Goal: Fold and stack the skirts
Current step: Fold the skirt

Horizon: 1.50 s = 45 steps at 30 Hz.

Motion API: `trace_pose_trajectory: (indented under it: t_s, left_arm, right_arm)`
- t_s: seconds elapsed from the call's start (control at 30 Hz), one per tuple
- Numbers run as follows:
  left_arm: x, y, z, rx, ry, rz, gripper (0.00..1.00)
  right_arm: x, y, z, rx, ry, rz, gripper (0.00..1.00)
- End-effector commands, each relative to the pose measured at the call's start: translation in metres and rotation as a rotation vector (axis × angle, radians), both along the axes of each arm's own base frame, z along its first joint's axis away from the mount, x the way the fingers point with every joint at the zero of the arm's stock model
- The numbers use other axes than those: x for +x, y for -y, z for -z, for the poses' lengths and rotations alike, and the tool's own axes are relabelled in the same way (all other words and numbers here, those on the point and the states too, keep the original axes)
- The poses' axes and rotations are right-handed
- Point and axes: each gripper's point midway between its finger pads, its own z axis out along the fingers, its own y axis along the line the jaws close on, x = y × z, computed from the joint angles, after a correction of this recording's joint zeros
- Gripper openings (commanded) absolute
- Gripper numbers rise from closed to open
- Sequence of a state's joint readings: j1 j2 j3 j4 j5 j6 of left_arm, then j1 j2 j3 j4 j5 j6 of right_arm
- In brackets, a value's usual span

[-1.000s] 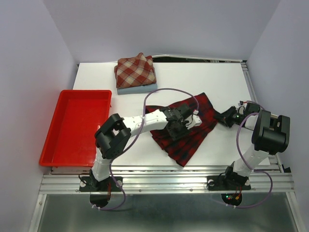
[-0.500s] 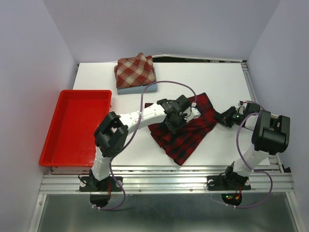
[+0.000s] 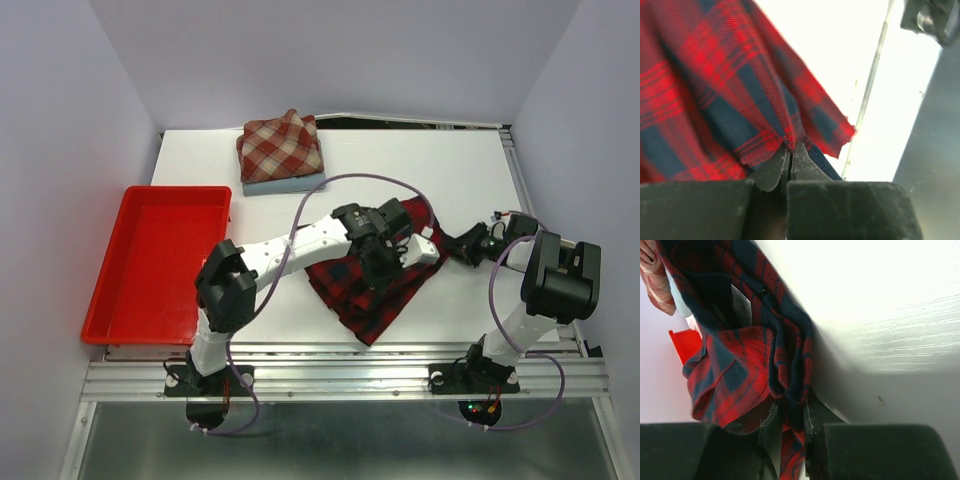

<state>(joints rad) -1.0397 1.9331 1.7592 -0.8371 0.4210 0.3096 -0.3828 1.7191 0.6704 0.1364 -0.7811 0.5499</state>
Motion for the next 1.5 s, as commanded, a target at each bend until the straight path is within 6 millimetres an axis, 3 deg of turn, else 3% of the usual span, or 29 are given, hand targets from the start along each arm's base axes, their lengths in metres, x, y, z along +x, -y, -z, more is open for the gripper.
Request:
trace_pose_trajectory:
  t_s: [0.0, 0.17, 0.3, 0.43, 0.47, 0.57, 0.63, 0.7, 0.73, 0.77, 0.83, 0.87, 0.93, 1.0, 1.07, 1.1, 1.13, 1.23, 1.3, 1.37, 1.47]
  left_arm:
    - [-0.054, -0.004, 0.019, 0.018, -0.181, 0.089, 0.00]
    - [-0.062, 0.014, 0.059, 0.029, -0.255, 0.050, 0.00]
    - [-0.061, 0.027, 0.074, 0.000, -0.284, 0.011, 0.03]
    - [-0.061, 0.035, 0.084, -0.012, -0.302, -0.003, 0.16]
    - [-0.060, 0.035, 0.091, 0.001, -0.303, -0.009, 0.23]
    - [-0.049, 0.032, 0.092, 0.021, -0.238, -0.015, 0.32]
    - [-0.036, 0.033, 0.075, -0.012, -0.185, -0.002, 0.34]
    - [-0.023, 0.031, 0.033, -0.094, -0.140, -0.006, 0.41]
    - [-0.002, 0.025, 0.016, -0.135, -0.120, -0.043, 0.45]
    - [0.012, 0.019, -0.013, -0.198, -0.067, -0.050, 0.58]
    - [0.046, 0.003, -0.038, -0.266, -0.022, -0.134, 0.75]
    - [0.077, -0.015, -0.057, -0.319, 0.005, -0.217, 0.85]
    - [0.098, -0.033, -0.057, -0.308, 0.025, -0.288, 0.85]
    - [0.104, -0.046, -0.037, -0.245, 0.018, -0.350, 0.81]
    - [0.102, -0.044, -0.031, -0.261, 0.013, -0.354, 0.76]
    - [0.100, -0.044, -0.021, -0.259, 0.003, -0.365, 0.74]
    - [0.099, -0.044, -0.019, -0.252, 0.000, -0.368, 0.74]
    - [0.090, -0.034, 0.011, -0.200, -0.048, -0.352, 0.68]
    - [0.085, -0.032, 0.031, -0.160, -0.080, -0.345, 0.63]
    - [0.083, -0.036, 0.061, -0.095, -0.117, -0.347, 0.55]
    - [0.088, -0.049, 0.100, 0.009, -0.090, -0.348, 0.49]
  right_arm:
    - [0.008, 0.013, -0.004, -0.085, 0.042, 0.043, 0.01]
    - [0.008, 0.013, -0.002, -0.084, 0.033, 0.045, 0.01]
    - [0.007, 0.014, 0.001, -0.085, 0.025, 0.047, 0.01]
    - [0.007, 0.014, 0.004, -0.084, 0.017, 0.047, 0.01]
    - [0.007, 0.014, 0.003, -0.084, 0.020, 0.045, 0.01]
    - [0.007, 0.014, 0.002, -0.091, 0.022, 0.038, 0.01]
    - [0.006, 0.014, 0.000, -0.098, 0.030, 0.032, 0.01]
    - [0.005, 0.014, -0.001, -0.110, 0.035, 0.022, 0.01]
    - [0.005, 0.014, -0.002, -0.117, 0.035, 0.017, 0.01]
    - [0.003, 0.015, -0.002, -0.136, 0.043, 0.004, 0.01]
    - [-0.001, 0.014, -0.002, -0.150, 0.045, -0.015, 0.01]
    - [-0.002, 0.013, -0.007, -0.165, 0.067, -0.032, 0.01]
    - [-0.011, 0.007, -0.010, -0.150, 0.061, -0.070, 0.01]
    - [-0.026, -0.002, -0.015, -0.139, 0.053, -0.144, 0.17]
    - [-0.028, -0.001, -0.025, -0.178, 0.082, -0.174, 0.31]
    - [-0.031, -0.001, -0.033, -0.198, 0.090, -0.182, 0.50]
    - [-0.032, 0.000, -0.037, -0.211, 0.097, -0.191, 0.57]
    - [-0.034, 0.005, -0.055, -0.273, 0.107, -0.212, 0.77]
    - [-0.025, 0.023, -0.069, -0.372, 0.127, -0.183, 0.91]
    - [-0.020, 0.037, -0.086, -0.486, 0.175, -0.181, 0.94]
    - [0.004, 0.051, -0.130, -0.607, 0.334, -0.224, 0.92]
